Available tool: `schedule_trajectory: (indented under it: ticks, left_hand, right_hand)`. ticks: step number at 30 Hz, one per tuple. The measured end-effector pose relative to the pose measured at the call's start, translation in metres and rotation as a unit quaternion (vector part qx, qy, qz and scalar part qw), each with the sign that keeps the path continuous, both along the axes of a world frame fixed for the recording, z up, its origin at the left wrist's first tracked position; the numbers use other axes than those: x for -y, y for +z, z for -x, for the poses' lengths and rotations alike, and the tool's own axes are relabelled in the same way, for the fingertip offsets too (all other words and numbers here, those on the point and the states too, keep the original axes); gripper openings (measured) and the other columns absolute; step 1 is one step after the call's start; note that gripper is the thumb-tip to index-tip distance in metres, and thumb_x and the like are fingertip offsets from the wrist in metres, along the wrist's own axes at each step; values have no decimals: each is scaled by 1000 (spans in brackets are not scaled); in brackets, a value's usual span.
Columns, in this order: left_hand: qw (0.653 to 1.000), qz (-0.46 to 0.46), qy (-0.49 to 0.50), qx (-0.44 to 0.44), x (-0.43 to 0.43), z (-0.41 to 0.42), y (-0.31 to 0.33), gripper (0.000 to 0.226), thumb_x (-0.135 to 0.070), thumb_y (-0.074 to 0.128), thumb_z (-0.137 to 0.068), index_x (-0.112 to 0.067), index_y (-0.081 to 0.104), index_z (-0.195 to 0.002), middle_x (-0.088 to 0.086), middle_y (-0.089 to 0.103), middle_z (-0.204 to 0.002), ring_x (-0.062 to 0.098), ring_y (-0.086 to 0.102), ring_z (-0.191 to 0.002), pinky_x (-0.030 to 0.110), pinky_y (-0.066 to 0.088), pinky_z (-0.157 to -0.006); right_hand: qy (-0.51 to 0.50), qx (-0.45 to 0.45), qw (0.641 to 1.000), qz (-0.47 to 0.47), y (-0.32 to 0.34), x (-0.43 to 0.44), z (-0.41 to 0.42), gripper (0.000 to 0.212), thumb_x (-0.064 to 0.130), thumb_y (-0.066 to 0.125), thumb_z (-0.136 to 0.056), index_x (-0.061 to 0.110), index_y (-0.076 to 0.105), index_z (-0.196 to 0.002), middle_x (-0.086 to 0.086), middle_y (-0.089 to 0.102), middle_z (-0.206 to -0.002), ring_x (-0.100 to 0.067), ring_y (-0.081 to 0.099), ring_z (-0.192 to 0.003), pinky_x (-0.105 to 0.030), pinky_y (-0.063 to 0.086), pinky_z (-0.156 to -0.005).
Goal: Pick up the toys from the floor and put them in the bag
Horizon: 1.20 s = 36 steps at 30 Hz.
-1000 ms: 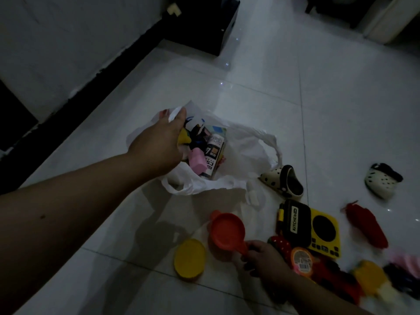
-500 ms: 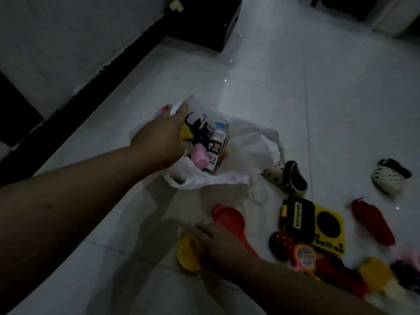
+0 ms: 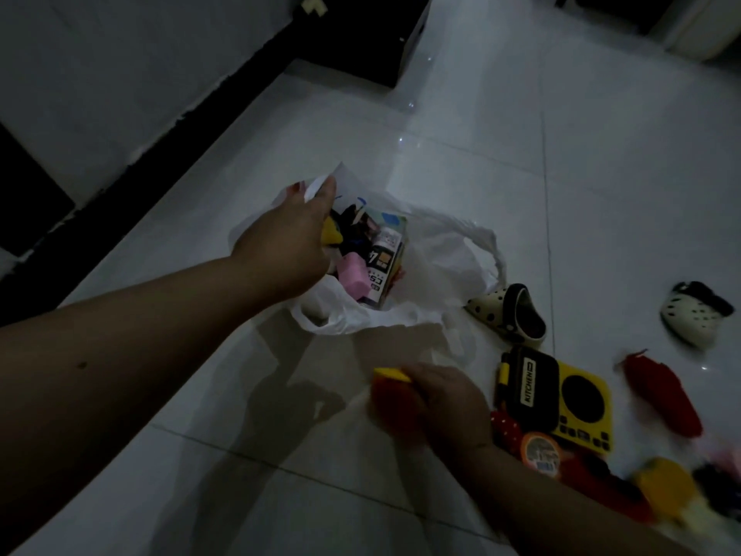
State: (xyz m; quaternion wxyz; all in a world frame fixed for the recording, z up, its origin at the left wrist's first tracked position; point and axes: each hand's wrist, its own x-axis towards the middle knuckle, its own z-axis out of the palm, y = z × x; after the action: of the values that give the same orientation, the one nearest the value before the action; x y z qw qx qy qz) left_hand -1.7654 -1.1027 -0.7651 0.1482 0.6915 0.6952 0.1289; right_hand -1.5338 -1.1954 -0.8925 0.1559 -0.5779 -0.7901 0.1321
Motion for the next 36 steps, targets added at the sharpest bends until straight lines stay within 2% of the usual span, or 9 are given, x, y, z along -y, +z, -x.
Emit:
schedule_trajectory:
  ticks: [2,4,8,12,15,18,20,25,36]
  left_hand:
    - [1000,2,3,-1,1,-1,1,88,-13,60,-83,-24,5,-151,14,21,-156,31,40,-132,39,43,-98]
    - [1000,7,3,-4,3,-1,2,89,-15,61,-83,-24,5,-151,14,21,-155,31,41,-130,39,43,-96]
    - [1000,11,-4,-1,5,0,2,90,-15,61,-82,-23,4,-151,12,24,-155,31,41,-131,40,43,-96]
    - [1000,11,-9,2,4,-1,3,89,-14,60,-83,-22,4,-152,12,26,-154,30,41,-130,39,43,-96]
    - [1000,12,-6,-2,4,-1,2,89,-13,60,-84,-24,3,-151,13,20,-156,31,39,-133,38,42,-98]
    - [1000,16,-5,-4,4,2,1,89,-12,59,-83,-24,2,-151,13,15,-158,30,36,-135,37,40,-100]
    - [1000,14,-5,-4,5,4,1,88,-12,57,-83,-24,3,-151,13,14,-158,30,34,-137,37,38,-102]
    - [1000,9,-9,-5,6,3,2,88,-10,57,-83,-24,4,-151,14,20,-156,31,42,-129,36,42,-93]
    - [1000,5,-12,-3,8,2,2,87,-14,58,-84,-23,4,-152,13,23,-155,30,45,-126,34,42,-88]
  right_hand:
    - [-4,80,996,38,-7,0,-15,40,28,62,-80,16,66,-118,-14,67,-118,-33,67,-101,-44,54,-82]
    - [42,152,973,171,-17,5,-21,60,24,60,-89,19,37,-144,-12,33,-152,-33,38,-137,-45,37,-108]
    - [61,200,946,246,-25,12,-22,72,35,48,-95,24,4,-151,0,-12,-158,-23,8,-147,-38,21,-118]
    - [47,181,950,248,-19,11,-17,61,51,47,-91,24,32,-142,-4,-1,-160,-29,11,-146,-41,23,-116]
    - [-1,122,945,302,-20,3,-8,36,49,54,-88,22,50,-112,-10,6,-159,-28,23,-142,-36,34,-108]
    - [-35,79,953,290,-24,-8,3,22,40,55,-91,29,40,-77,-6,46,-120,-20,48,-108,-33,44,-96]
    - [-64,69,952,291,-27,-16,5,21,41,60,-86,29,44,-86,1,45,-104,-15,47,-91,-29,44,-85]
    - [-90,56,936,335,-23,-23,2,86,48,72,-71,25,29,-142,-2,49,-133,-26,46,-120,-39,43,-100]
    - [73,136,949,275,-15,30,-20,100,54,63,-79,27,0,-151,-1,14,-156,-20,19,-139,-35,27,-114]
